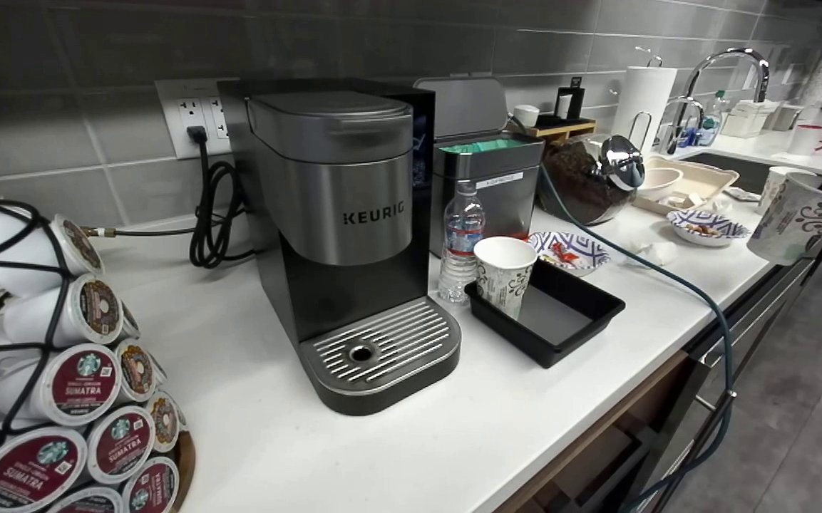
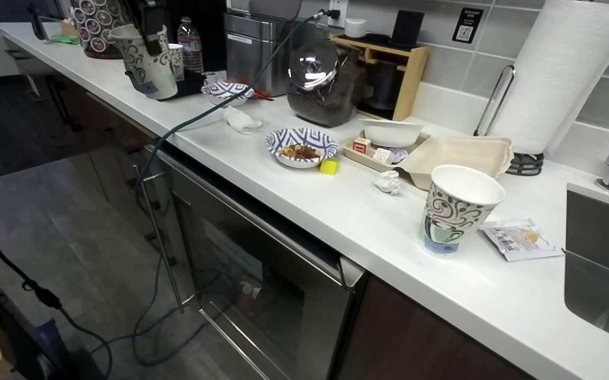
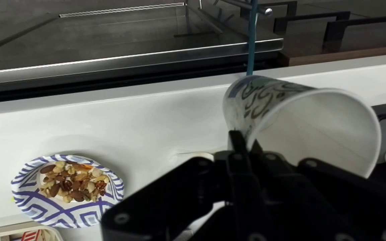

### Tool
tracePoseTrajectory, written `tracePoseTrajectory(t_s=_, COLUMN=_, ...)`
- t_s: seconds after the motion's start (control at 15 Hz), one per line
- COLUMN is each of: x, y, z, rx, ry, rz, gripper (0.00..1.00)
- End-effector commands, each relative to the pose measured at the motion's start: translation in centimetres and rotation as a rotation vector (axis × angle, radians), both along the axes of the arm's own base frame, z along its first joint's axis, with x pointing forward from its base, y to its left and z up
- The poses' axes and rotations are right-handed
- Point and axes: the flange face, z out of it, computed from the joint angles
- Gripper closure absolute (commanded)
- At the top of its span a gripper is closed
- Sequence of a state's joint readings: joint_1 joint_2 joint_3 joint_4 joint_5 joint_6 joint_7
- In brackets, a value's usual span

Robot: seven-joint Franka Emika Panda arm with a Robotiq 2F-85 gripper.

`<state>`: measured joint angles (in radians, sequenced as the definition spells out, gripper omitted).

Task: Put the cups in the black tray

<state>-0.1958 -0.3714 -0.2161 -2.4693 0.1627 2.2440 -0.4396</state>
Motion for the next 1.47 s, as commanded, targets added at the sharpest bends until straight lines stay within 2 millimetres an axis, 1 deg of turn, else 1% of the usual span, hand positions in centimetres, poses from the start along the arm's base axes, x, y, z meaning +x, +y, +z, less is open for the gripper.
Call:
tracePoseTrajectory(t_s=0.0, x=0.1, y=0.8, z=-0.1, rx=0.007, ry=-0.011, rz=-0.003, gripper=0.99)
tracePoseTrajectory(t_s=0.07, x=0.6, y=2.4, z=0.1, rx=0.029, ry=-0.025, rz=0.001, gripper=0.99)
tracePoseTrajectory(t_s=0.2, x=1.6, y=6.6, z=1.3, rx=0.036, ry=-0.067, rz=0.07, gripper=0.99)
tracePoseTrajectory(t_s=0.4, x=3.7, y=15.0, z=2.5, rx=0.031, ry=-0.083, rz=0.234, gripper=0.99)
tracePoseTrajectory(t_s=0.53, x=4.9, y=20.2, z=3.3, rx=-0.007, ry=-0.103, rz=0.343, gripper=0.99)
tracePoseTrajectory(t_s=0.6, x=5.7, y=22.4, z=3.4, rx=-0.031, ry=-0.115, rz=0.39, gripper=0.99)
tracePoseTrajectory(t_s=0.67, x=6.6, y=24.2, z=3.8, rx=-0.053, ry=-0.126, rz=0.426, gripper=0.99)
tracePoseTrajectory(t_s=0.73, x=7.5, y=25.5, z=3.9, rx=-0.069, ry=-0.133, rz=0.452, gripper=0.99)
tracePoseTrajectory(t_s=0.87, x=9.1, y=27.0, z=4.1, rx=-0.092, ry=-0.147, rz=0.483, gripper=0.99)
tracePoseTrajectory(t_s=0.93, x=10.0, y=27.4, z=4.0, rx=-0.114, ry=-0.155, rz=0.493, gripper=0.99)
tracePoseTrajectory(t_s=1.07, x=12.3, y=27.2, z=3.5, rx=-0.136, ry=-0.163, rz=0.483, gripper=0.99)
tracePoseTrajectory(t_s=1.13, x=9.7, y=27.2, z=4.3, rx=-0.115, ry=-0.164, rz=0.495, gripper=0.99)
tracePoseTrajectory(t_s=1.2, x=10.4, y=27.2, z=4.0, rx=-0.117, ry=-0.159, rz=0.495, gripper=0.96)
tracePoseTrajectory(t_s=1.27, x=10.6, y=27.2, z=3.8, rx=-0.116, ry=-0.156, rz=0.494, gripper=0.96)
tracePoseTrajectory(t_s=1.33, x=10.5, y=27.3, z=3.8, rx=-0.116, ry=-0.157, rz=0.495, gripper=0.99)
tracePoseTrajectory(t_s=1.4, x=10.3, y=27.8, z=3.2, rx=-0.14, ry=-0.146, rz=0.503, gripper=0.99)
